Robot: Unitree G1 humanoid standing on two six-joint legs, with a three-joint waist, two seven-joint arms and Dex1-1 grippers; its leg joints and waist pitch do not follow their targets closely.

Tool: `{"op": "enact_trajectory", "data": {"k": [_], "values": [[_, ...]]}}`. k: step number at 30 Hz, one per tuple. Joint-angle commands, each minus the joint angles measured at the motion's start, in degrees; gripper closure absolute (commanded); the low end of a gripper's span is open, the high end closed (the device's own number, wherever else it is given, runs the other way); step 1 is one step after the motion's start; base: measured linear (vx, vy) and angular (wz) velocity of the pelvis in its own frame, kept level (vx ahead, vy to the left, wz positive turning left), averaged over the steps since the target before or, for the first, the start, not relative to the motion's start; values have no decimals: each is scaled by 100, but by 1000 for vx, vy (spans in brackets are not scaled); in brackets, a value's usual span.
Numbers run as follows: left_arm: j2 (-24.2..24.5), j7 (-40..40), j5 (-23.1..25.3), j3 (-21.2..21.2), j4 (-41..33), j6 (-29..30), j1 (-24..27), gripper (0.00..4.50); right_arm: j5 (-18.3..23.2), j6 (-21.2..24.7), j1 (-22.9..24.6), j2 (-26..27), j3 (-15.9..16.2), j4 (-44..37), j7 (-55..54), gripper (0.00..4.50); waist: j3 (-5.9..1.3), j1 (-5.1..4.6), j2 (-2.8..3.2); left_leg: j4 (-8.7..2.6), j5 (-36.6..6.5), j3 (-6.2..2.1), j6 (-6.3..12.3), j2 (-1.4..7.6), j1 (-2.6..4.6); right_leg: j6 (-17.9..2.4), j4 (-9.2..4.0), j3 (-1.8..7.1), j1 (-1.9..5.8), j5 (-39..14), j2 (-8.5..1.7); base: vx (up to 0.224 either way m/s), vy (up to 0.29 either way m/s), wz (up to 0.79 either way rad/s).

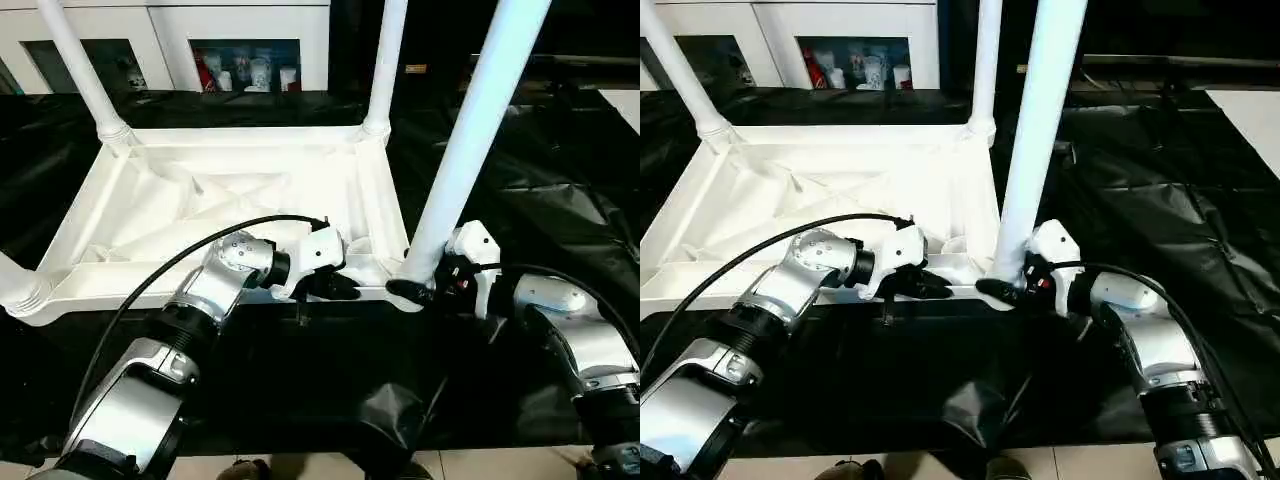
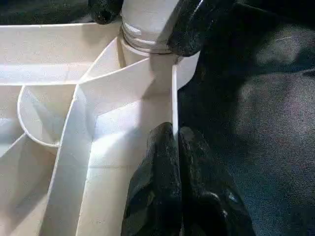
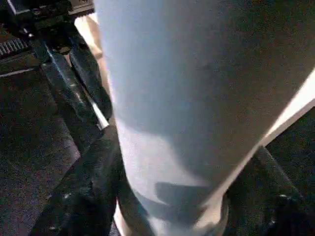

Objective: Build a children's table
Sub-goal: Rotate leg to tighten

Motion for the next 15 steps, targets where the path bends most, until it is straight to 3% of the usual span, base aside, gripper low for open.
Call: {"op": "enact_trajectory", "data": {"k": [1, 3, 6, 7, 12, 15], "values": [[-131, 144, 20, -90, 174, 39, 117, 450, -82, 46, 152, 157, 189, 21, -109, 190, -376, 7, -105, -277, -706, -68, 837, 232, 46, -1595, -301, 148, 303, -861, -290, 0, 0, 0], [-216, 414, 60, -35, 308, 121, 54, 450, -170, 53, 178, 290, 124, 69, -459, 194, -363, -9, -120, -292, -830, -72, 772, 228, 48, -1558, -328, 143, 296, -1055, -285, 0, 0, 0], [-436, 1109, 143, 102, 654, 315, -129, 450, -303, 108, 212, 644, -55, 197, -1268, 198, -319, -39, -121, -322, -1307, -87, 511, 214, 72, -1329, -420, 142, 250, -1962, -288, 0, 0, 0], [-527, 1395, 173, 157, 796, 389, -208, 450, -336, 163, 233, 800, -127, 225, -1581, 199, -295, -56, -112, -349, -1578, -99, 338, 211, 105, -1132, -476, 147, 193, -2517, -278, 0, 0, 0], [-902, 2428, 304, 261, 1325, 636, -537, 450, -465, 731, 289, 1718, -470, 216, -3281, 207, -278, -90, -98, -397, -1877, -140, 159, 198, 102, -886, -525, 154, 155, -2852, -275, 0, 0, 0], [-997, 2674, 355, 258, 1471, 634, -634, 450, -598, 936, 258, 1999, -555, 234, -3908, 208, -289, -111, -88, -418, -1981, -161, 88, 187, 115, -788, -548, 147, 144, -2880, -274, 0, 0, 0]]}}
